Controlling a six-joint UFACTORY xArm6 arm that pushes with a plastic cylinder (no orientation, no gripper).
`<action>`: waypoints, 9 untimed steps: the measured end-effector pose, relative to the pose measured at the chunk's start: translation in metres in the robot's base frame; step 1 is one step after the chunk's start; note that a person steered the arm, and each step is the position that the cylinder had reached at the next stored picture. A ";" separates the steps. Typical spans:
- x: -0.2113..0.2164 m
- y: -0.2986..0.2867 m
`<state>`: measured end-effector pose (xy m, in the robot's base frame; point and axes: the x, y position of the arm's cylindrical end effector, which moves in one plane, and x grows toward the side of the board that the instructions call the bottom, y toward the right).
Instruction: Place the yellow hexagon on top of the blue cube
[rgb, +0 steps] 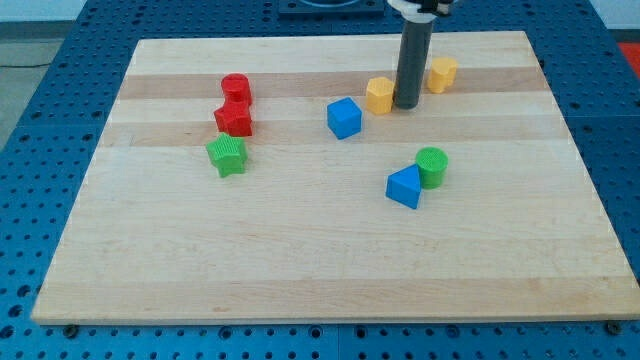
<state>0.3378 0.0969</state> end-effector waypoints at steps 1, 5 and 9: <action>0.000 -0.001; 0.007 -0.030; -0.007 -0.033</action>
<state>0.3307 0.0643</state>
